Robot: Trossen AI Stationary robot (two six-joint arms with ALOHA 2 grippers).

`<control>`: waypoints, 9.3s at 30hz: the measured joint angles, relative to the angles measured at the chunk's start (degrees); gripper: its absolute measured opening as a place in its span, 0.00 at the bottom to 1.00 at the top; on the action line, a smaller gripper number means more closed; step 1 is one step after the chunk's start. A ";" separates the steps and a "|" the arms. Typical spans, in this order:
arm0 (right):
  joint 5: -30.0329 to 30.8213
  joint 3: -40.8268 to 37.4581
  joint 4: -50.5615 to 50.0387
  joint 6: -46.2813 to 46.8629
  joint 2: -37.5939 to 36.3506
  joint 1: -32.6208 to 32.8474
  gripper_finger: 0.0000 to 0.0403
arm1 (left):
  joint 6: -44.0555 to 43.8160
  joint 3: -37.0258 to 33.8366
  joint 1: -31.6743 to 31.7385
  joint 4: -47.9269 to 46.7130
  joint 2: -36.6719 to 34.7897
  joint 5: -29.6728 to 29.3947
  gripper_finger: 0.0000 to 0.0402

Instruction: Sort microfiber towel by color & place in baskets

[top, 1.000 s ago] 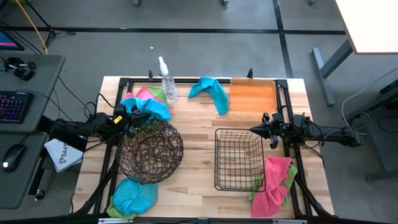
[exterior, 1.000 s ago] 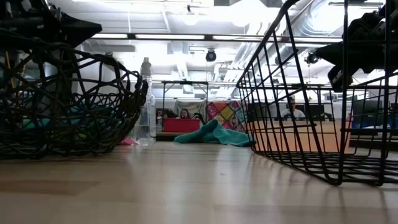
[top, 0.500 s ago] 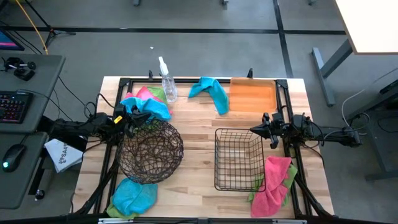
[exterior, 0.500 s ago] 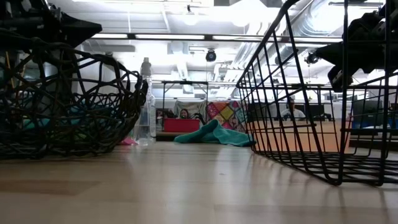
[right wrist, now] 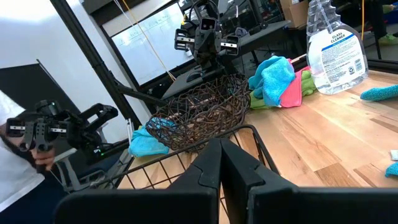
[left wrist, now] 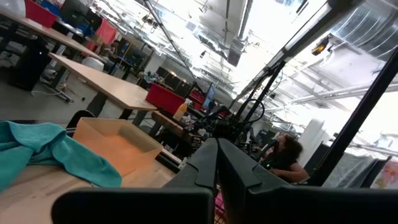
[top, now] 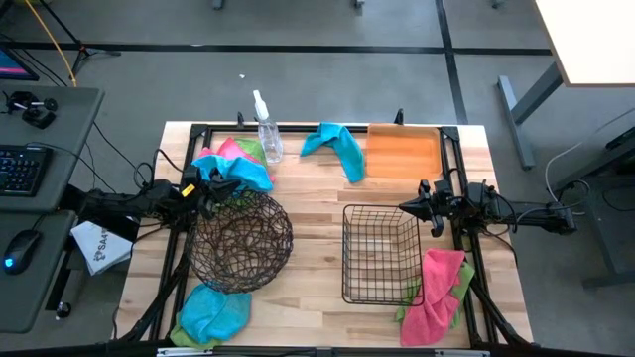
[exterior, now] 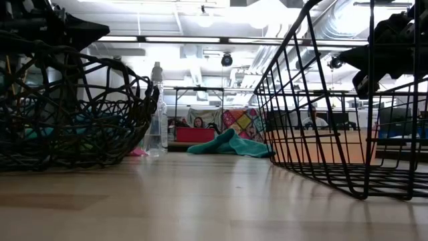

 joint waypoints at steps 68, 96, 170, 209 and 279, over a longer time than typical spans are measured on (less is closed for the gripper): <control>0.01 0.01 0.01 0.00 0.00 -0.01 0.00 | 24.51 53.42 42.31 -77.29 70.14 2.40 0.58; 0.00 0.00 0.01 -0.02 0.00 -0.01 0.00 | 25.84 71.61 42.45 -88.43 64.48 4.41 0.00; 40.85 17.51 47.05 -0.92 30.33 -3.71 0.00 | 26.20 91.01 31.04 -18.94 91.83 34.28 0.00; 6.13 83.92 -30.67 -27.11 74.80 -14.56 0.88 | 27.18 91.03 24.34 -16.58 95.62 24.81 0.00; 0.13 68.20 -59.95 -14.89 77.40 -49.39 0.72 | 16.56 70.60 24.36 -18.34 65.90 27.66 0.51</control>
